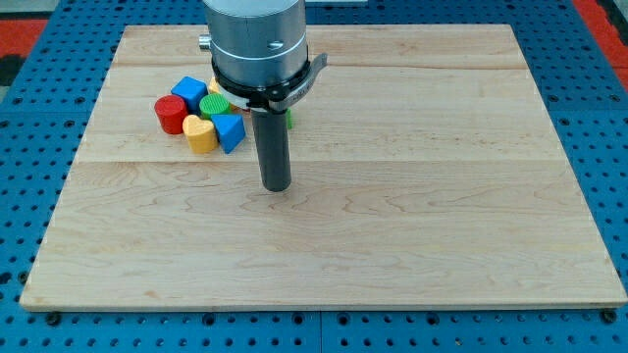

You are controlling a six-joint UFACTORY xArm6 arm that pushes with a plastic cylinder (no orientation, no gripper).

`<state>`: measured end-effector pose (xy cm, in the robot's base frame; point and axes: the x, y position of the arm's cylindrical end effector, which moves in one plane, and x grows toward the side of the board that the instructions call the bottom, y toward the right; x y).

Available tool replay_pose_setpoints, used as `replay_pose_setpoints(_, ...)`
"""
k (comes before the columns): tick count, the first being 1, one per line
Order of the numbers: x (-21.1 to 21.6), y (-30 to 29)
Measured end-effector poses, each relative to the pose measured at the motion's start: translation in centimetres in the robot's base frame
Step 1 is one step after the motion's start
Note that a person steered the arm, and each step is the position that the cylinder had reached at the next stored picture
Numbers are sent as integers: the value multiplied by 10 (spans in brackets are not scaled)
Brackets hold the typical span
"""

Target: Separate all the blocks from each other

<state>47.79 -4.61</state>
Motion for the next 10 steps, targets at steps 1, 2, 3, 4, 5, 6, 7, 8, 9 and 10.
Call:
replay_pose_setpoints(1, 0, 0)
replay_pose_setpoints(2, 0, 11)
replay_pose_setpoints(3, 1, -10)
replay_pose_setpoints(4, -2, -4)
replay_pose_setpoints(5, -2, -9)
replay_pose_setpoints(6, -2, -19)
replay_pose_setpoints(7, -2, -19)
replay_pose_setpoints(8, -7, -46)
replay_pose_setpoints(9, -29, -116)
replay_pose_setpoints(10, -46, -162)
